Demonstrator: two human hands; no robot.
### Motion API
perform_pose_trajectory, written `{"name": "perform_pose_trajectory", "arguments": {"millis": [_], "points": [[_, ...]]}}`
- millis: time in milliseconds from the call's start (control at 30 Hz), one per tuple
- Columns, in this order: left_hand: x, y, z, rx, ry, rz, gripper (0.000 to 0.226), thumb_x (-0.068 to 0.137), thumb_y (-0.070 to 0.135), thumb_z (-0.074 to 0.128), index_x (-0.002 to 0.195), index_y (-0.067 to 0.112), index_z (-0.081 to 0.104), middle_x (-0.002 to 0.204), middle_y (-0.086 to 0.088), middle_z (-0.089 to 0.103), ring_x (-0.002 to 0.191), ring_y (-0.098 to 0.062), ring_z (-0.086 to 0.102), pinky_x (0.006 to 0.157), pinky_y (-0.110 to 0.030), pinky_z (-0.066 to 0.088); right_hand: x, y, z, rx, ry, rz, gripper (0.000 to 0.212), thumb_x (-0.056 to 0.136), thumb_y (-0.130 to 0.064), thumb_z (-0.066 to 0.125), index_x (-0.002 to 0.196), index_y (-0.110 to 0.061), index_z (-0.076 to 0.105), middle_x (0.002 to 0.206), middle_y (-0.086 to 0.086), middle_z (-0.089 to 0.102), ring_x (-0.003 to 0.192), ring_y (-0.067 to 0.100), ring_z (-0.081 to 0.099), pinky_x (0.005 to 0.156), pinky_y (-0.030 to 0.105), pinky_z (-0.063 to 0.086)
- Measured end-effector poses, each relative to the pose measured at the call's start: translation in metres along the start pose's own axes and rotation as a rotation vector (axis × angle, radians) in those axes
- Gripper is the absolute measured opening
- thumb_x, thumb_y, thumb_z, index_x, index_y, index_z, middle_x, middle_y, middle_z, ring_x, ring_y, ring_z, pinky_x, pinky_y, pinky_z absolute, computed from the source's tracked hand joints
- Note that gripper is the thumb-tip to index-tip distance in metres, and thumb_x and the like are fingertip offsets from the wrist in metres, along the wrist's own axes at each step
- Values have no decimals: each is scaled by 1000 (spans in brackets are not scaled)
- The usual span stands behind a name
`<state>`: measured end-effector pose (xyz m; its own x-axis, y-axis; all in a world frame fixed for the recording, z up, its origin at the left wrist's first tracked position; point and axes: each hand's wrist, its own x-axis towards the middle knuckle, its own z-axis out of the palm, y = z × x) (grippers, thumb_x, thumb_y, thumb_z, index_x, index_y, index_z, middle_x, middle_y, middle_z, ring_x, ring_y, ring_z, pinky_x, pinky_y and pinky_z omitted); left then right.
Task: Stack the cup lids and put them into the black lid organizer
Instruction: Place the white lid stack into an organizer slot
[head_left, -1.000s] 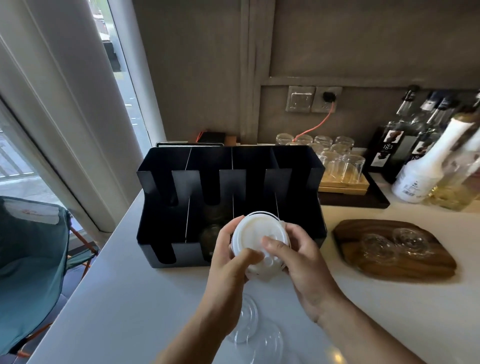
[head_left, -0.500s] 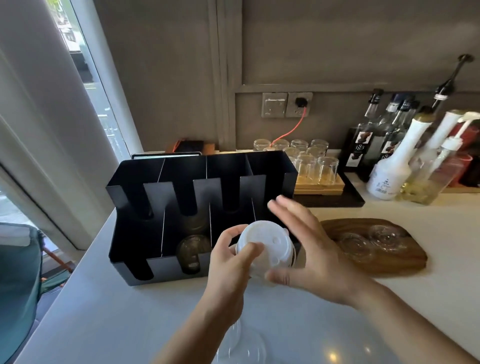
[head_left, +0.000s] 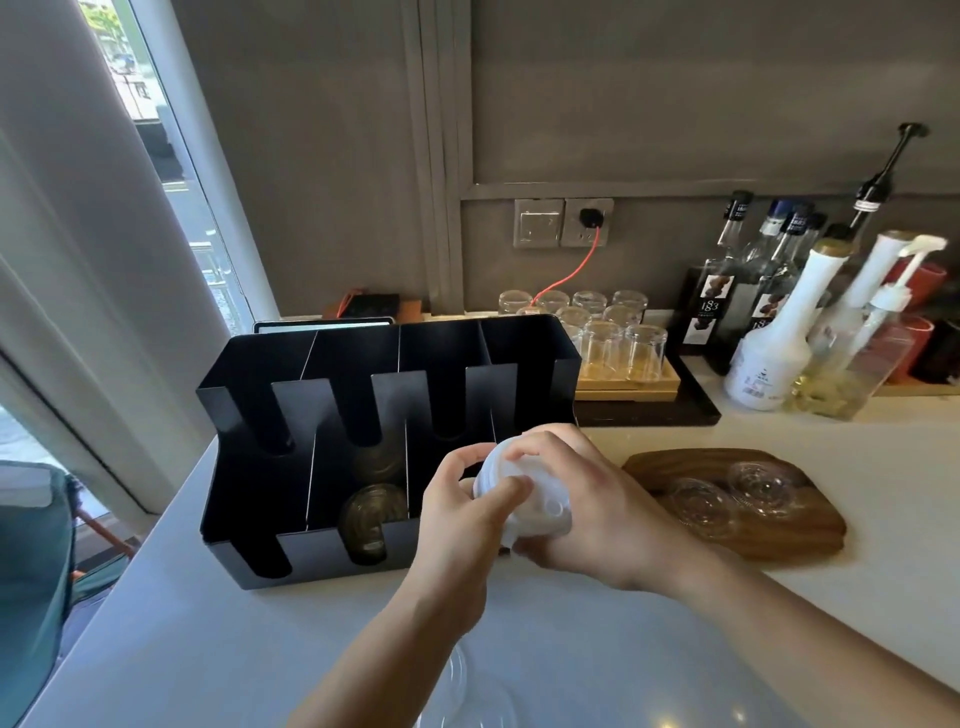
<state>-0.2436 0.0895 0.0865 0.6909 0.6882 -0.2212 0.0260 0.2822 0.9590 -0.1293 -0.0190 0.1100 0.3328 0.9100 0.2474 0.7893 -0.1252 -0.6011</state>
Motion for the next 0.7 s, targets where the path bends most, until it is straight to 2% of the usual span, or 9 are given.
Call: {"name": "perform_pose_trajectory", "arguments": {"millis": [67,133,267,400,567,700], "points": [[3,1,1,2,3,-11,37,87,4,71,119,20,66,105,-18,79,93,-33,78,67,-35,61,2,1,1,-39,14,-2,73,66,-36,84,125,-46,41,129,-16,41,106,10,55,80,36,55],[5,3,3,-4,14,-19,37,86,4,72,118,21,66,107,-20,77,96,-35,77,66,-35,61,5,4,0,-70,6,-20,80,65,-35,84,130,-44,38,131,-13,40,107,12,55,81,32,54],[8,7,7,-22,-1,-49,35,87,6,71,118,21,65,109,-19,76,101,-35,75,75,-46,65,9,11,-2,-114,9,-65,88,63,-31,87,135,-42,38,130,-10,41,107,8,53,81,21,49],[13,13,7,-46,-30,-73,39,83,8,72,120,18,64,115,-20,73,104,-37,74,79,-55,65,13,16,-1,-149,56,-116,88,61,-31,88,136,-37,42,129,-8,44,108,8,54,80,21,50],[18,14,6,-37,-90,-82,57,69,19,77,124,17,62,119,-21,72,106,-37,74,74,-46,65,14,20,-1,-141,105,-102,85,59,-30,87,133,-36,45,128,-8,47,104,11,57,75,25,53],[20,19,3,-10,-167,-49,64,74,35,74,133,15,62,122,-19,74,110,-34,74,79,-39,61,17,25,-6,-89,121,-59,89,55,-31,86,132,-42,43,129,-11,46,104,15,58,76,35,56]]}}
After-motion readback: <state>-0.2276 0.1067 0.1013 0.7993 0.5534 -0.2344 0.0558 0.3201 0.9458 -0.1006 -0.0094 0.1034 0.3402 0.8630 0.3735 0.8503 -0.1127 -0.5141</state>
